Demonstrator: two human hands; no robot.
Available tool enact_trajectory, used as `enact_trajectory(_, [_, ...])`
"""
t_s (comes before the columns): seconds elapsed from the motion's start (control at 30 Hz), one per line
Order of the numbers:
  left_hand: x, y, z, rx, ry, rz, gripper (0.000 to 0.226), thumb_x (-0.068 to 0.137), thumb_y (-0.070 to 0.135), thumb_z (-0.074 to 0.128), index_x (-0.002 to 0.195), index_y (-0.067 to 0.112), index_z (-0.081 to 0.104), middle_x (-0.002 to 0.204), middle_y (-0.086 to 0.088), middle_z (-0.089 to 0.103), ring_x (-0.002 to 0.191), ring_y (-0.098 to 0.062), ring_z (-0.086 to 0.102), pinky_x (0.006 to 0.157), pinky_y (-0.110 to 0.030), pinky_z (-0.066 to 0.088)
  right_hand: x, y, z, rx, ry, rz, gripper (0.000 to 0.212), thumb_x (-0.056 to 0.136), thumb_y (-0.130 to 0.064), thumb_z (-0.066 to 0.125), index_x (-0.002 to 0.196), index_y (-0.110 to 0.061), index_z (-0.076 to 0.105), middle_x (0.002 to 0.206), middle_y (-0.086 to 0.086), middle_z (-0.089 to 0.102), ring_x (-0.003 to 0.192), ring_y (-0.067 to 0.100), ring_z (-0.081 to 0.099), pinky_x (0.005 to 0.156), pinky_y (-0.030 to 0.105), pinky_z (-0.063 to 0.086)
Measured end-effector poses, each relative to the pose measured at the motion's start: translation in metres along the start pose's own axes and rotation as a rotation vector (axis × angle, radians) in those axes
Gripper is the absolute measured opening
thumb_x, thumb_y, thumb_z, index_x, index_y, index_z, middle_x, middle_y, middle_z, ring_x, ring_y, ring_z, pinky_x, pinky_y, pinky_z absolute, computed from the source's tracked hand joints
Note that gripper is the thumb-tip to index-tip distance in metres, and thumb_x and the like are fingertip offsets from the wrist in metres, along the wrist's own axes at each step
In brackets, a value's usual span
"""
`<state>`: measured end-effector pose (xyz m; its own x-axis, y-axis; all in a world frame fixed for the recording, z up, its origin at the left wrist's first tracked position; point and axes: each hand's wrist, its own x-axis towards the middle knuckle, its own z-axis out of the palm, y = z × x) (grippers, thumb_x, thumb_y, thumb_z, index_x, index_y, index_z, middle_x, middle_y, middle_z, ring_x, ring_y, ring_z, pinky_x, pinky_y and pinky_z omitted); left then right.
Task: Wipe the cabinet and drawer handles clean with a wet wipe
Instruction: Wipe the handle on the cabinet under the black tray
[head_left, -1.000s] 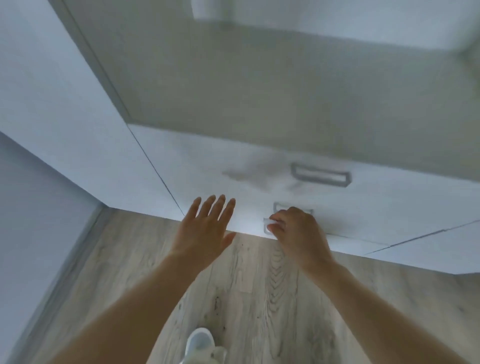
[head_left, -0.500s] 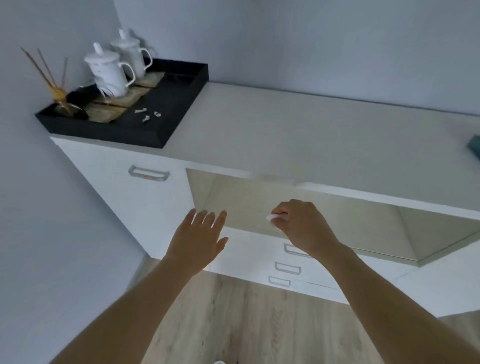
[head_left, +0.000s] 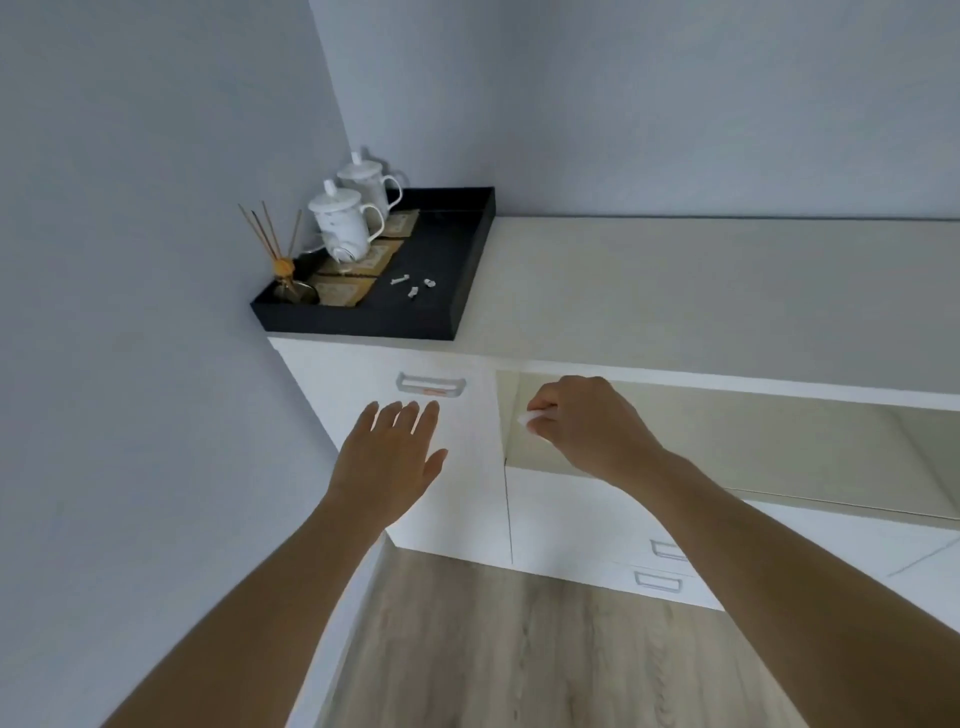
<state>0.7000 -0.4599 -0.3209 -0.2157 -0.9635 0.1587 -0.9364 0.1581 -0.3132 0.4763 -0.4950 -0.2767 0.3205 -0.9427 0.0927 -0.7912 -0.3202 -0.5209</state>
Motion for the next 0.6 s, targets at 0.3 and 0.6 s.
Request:
enact_trajectory(0.3, [0.057,-0.117,0.078,0.039,0.007,0.153,0.061,0.102,0.046,0.023,0.153,0.015,0.007,0.16,-0.009,0.006,0.146,-0.026,0.009,0.118,-0.038,0.005,0.075,-0.067,0.084,0.067,0.087,0.176,0.015,0.09,-0.023,0.058,0.097,-0.018,0.07,0.091,-0.001,0.066,0.09,0.017,0.058,0.078,0.034,0.05])
enact_trajectory(0.6, [0.1,-0.156,0.145,0.016,0.209,0.351,0.081,0.09,0.037,0.061,0.15,0.006,0.015,0.156,-0.016,0.018,0.143,-0.031,0.021,0.116,-0.046,0.02,0.106,-0.078,0.156,0.131,0.254,0.418,0.017,0.094,-0.024,0.055,0.103,-0.02,0.069,0.095,0.002,0.065,0.083,0.018,0.059,0.07,0.028,0.049])
